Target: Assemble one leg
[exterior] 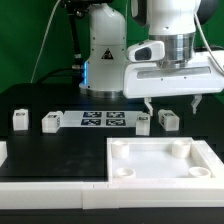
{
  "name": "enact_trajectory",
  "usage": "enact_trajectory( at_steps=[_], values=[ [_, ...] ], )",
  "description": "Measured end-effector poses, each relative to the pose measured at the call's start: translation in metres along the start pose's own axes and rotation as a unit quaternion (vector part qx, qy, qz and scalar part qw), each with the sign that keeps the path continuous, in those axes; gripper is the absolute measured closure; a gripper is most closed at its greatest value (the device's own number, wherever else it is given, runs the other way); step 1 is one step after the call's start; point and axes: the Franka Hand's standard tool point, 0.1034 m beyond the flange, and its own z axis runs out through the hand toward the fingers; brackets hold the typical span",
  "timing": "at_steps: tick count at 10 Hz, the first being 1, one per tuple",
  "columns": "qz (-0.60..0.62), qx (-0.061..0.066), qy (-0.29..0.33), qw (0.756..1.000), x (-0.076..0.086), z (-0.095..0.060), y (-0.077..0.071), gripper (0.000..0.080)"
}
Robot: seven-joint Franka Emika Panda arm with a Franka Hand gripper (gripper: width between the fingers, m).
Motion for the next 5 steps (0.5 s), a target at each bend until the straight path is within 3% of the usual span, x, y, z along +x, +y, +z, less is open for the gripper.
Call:
enact_trajectory(
  at_steps=[2,5],
  values=[
    [-0.001,-0.002,-0.017,1.0,-0.0014,0.0004,0.0003,0.0151],
    [-0.034,-0.005,-0.143,0.989,-0.007,0.0041,0.0009,0.0151]
  ],
)
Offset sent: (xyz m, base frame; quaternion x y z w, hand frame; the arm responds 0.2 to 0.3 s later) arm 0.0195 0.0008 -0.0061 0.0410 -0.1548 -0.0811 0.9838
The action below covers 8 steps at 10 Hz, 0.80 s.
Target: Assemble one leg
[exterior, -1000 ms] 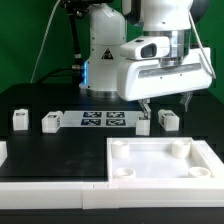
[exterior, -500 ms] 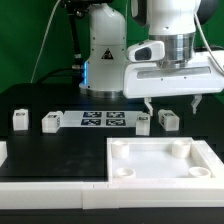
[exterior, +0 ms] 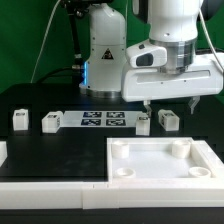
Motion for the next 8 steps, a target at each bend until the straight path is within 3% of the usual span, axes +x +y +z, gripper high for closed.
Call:
enact_trajectory(
  at_steps=[3,6,8],
  values=[
    [0.025,-0.007,-0.16,0.987,-0.027,0.019,-0.009,0.0151],
    [0.022,-0.015,-0.306,0.952,-0.05,0.028,-0.015,0.0151],
    [0.019,-0.015,-0.37,0.929,-0.052,0.037,-0.019,0.0151]
  ],
)
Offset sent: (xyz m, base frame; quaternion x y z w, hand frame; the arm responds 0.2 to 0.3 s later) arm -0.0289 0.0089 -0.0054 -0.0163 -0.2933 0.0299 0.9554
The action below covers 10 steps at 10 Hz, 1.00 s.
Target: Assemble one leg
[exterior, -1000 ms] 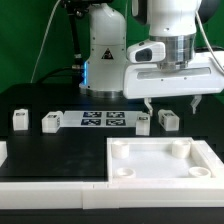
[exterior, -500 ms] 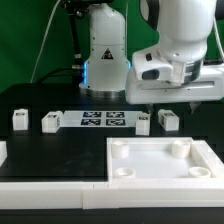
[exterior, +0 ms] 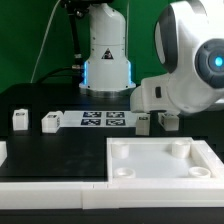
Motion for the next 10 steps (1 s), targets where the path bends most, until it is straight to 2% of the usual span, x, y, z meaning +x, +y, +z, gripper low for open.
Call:
enact_trajectory(
  at_steps=[2,8,10],
  values=[
    [-0.005,-0.005,0.002,1.0,-0.002,0.0,-0.007,0.0151],
    [-0.018,-0.002,0.012,1.0,0.01,0.012,-0.005,0.0151],
    [-0.018,-0.002,0.013,1.0,0.01,0.011,-0.005,0.0408]
  ],
)
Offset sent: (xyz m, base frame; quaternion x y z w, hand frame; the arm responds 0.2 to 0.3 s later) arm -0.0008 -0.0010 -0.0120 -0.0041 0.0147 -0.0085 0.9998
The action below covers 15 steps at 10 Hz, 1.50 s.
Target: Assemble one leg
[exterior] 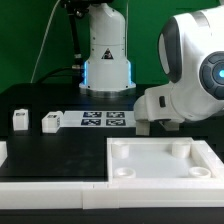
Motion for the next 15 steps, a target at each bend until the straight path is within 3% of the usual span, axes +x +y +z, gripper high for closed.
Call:
enact_trajectory(
  at_steps=[1,2,8,12,14,15],
  values=[
    [0.0,0.0,0.0,1.0,0.0,0.0,0.0,0.0408],
    [0.0,0.0,0.0,1.0,0.0,0.0,0.0,0.0511],
    [0.0,0.0,-0.007,1.0,-0.004,-0.004,0.0,0.0511],
    [-0.003,0.004,0.007,1.0,-0.033,-0.077,0.002,0.0509],
    [-0.002,0.006,0.034,0.999,-0.025,-0.078,0.001,0.0509],
    [-0.001,0.008,0.09,0.996,-0.018,-0.086,0.0,0.0509]
  ],
)
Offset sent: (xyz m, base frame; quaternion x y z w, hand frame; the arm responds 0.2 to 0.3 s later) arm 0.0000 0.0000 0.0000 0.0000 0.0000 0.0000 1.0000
